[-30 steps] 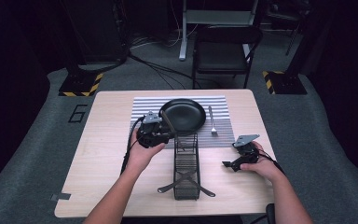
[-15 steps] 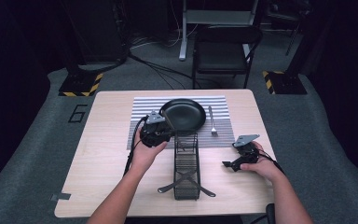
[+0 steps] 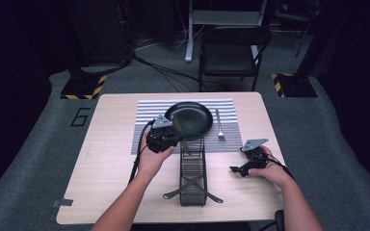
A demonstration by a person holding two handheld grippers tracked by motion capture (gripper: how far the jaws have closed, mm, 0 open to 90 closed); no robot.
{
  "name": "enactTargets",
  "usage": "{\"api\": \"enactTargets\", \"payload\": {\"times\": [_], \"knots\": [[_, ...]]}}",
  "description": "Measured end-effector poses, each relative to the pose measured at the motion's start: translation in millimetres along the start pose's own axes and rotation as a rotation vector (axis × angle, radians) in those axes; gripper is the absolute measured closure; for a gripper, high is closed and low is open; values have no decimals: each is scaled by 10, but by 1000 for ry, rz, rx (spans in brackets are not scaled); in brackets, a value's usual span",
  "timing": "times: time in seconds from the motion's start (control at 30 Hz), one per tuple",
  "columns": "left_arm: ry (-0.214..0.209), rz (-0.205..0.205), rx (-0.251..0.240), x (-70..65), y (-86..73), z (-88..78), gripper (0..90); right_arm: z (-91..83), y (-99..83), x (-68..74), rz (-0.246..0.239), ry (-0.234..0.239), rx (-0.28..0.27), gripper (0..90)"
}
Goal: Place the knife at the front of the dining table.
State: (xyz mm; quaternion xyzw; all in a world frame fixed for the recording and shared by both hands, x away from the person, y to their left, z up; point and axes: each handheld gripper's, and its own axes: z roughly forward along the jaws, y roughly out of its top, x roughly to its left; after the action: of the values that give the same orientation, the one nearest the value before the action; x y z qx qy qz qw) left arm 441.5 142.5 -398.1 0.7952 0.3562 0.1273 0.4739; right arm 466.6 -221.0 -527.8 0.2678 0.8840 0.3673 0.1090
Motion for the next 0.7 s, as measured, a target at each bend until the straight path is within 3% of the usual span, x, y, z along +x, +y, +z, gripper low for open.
{"api": "enactTargets", "payload": {"times": [0.1,0.7], "knots": [[16,38,10,-39,34,-21,824,-1,0,-1,-2,1,1,0],[2,49,10,-150,242,-346,826,-1,0,-1,-2,1,0,0]]}}
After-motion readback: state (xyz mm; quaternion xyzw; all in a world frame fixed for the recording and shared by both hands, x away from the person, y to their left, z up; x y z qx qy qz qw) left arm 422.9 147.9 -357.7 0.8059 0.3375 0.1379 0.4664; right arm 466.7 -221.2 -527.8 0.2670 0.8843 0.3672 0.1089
